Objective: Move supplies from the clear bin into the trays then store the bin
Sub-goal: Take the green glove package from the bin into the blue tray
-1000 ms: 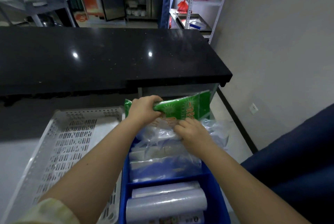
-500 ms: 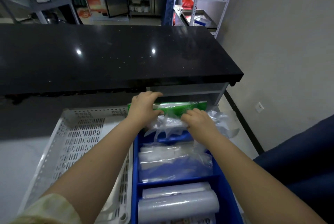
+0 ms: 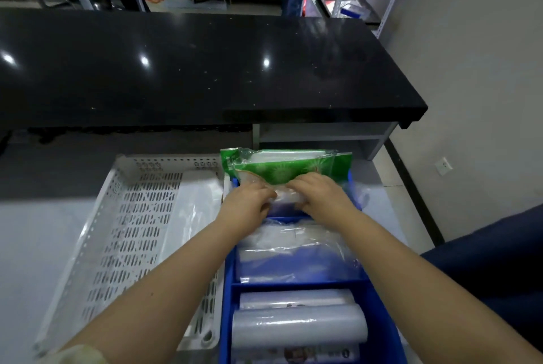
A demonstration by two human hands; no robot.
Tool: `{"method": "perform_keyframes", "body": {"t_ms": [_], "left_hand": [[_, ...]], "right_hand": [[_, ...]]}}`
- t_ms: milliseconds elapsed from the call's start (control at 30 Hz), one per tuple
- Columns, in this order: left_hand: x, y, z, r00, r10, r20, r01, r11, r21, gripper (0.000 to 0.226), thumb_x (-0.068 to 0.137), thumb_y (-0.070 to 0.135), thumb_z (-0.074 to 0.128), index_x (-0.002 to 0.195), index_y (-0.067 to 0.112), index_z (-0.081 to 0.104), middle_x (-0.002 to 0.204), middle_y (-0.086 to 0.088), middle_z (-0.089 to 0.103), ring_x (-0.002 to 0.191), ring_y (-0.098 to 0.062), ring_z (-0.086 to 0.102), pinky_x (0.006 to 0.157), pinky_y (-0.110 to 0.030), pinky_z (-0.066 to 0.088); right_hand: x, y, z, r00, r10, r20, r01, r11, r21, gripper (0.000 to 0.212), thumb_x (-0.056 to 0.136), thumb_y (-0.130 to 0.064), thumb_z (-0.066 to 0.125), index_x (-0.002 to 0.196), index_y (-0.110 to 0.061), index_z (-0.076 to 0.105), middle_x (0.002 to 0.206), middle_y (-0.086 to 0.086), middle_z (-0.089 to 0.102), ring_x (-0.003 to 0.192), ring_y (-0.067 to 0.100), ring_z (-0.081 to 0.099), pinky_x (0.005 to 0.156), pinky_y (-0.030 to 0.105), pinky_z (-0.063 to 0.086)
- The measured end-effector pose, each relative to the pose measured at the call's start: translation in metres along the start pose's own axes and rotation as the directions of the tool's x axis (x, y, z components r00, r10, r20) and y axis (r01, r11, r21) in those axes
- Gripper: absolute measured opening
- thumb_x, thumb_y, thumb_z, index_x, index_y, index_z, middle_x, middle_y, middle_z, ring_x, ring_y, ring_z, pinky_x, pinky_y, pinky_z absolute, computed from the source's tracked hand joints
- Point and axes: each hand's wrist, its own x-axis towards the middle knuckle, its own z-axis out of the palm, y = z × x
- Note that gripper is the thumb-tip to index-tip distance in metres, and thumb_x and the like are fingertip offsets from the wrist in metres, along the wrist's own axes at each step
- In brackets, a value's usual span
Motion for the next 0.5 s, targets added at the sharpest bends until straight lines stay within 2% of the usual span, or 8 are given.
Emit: {"method": "perform_keyframes", "body": {"t_ms": [67,167,200,267,333,400,500], "left_hand": [[-0.002,0.000,0.006,0.999,0.014,0.033,-0.015,1.000,0.026,0.032,0.089,0.028,0.057,0.121,0.022,0.063,0.121,-0.005,0.064,0.112,-0.027,0.054,0.087,-0.039,0.048],[-0.005,0.002,0.015,0.993,0.026,0.118,-0.035,0.996,0.077,0.044,0.094,0.047,0.044,0.134,0.029,0.051,0.130,-0.004,0.060,0.119,-0.026,0.050,0.093,-0.039,0.042],[-0.006,0.002,0.018,0.986,0.009,0.164,-0.028,0.993,0.111,0.047,0.094,0.052,0.038,0.135,0.032,0.049,0.130,-0.004,0.059,0.119,-0.026,0.049,0.094,-0.039,0.042],[-0.005,0.004,0.022,0.967,-0.037,0.253,-0.018,0.977,0.210,0.053,0.094,0.059,0.025,0.137,0.036,0.045,0.127,-0.004,0.060,0.116,-0.027,0.051,0.091,-0.040,0.042],[-0.004,0.007,0.025,0.947,-0.075,0.312,-0.015,0.961,0.277,0.059,0.093,0.063,0.016,0.138,0.037,0.042,0.124,-0.004,0.061,0.114,-0.027,0.051,0.086,-0.040,0.039],[-0.002,0.010,0.024,0.932,-0.106,0.348,0.008,0.963,0.271,0.060,0.093,0.064,0.014,0.138,0.038,0.042,0.125,-0.004,0.060,0.114,-0.027,0.050,0.086,-0.041,0.038],[-0.001,0.017,0.014,0.946,-0.099,0.308,0.043,0.982,0.182,0.051,0.097,0.055,0.022,0.135,0.034,0.048,0.125,-0.005,0.061,0.112,-0.027,0.052,0.087,-0.041,0.043]], "right_hand": [[-0.018,0.013,-0.004,0.997,0.010,-0.070,-0.010,1.000,0.001,0.045,0.071,-0.014,0.078,0.114,-0.016,0.066,0.113,0.002,0.065,0.107,0.024,0.055,0.090,0.040,0.043],[-0.032,0.022,-0.001,0.987,0.047,-0.155,-0.049,0.999,-0.007,0.033,0.065,-0.006,0.080,0.095,-0.013,0.071,0.096,0.004,0.069,0.089,0.030,0.059,0.074,0.041,0.047],[-0.031,0.022,0.003,0.990,0.055,-0.126,-0.056,0.998,-0.004,0.028,0.065,-0.004,0.079,0.091,-0.014,0.071,0.091,0.004,0.069,0.084,0.030,0.058,0.070,0.038,0.045],[-0.021,0.019,0.010,0.988,0.153,0.027,-0.153,0.988,0.009,0.026,0.074,-0.006,0.070,0.096,-0.020,0.072,0.093,0.002,0.068,0.085,0.027,0.057,0.069,0.032,0.040],[-0.013,0.020,0.014,0.928,0.301,0.221,-0.319,0.946,0.051,0.034,0.082,-0.007,0.058,0.106,-0.027,0.070,0.103,0.002,0.068,0.085,0.024,0.058,0.068,0.028,0.041],[-0.009,0.024,0.015,0.860,0.361,0.362,-0.421,0.901,0.102,0.036,0.084,-0.007,0.052,0.106,-0.030,0.069,0.106,0.002,0.067,0.079,0.020,0.057,0.065,0.026,0.041],[-0.008,0.025,0.002,0.855,0.349,0.383,-0.412,0.907,0.093,0.036,0.084,-0.011,0.056,0.110,-0.033,0.064,0.111,-0.002,0.066,0.086,0.017,0.058,0.071,0.029,0.047]]}}
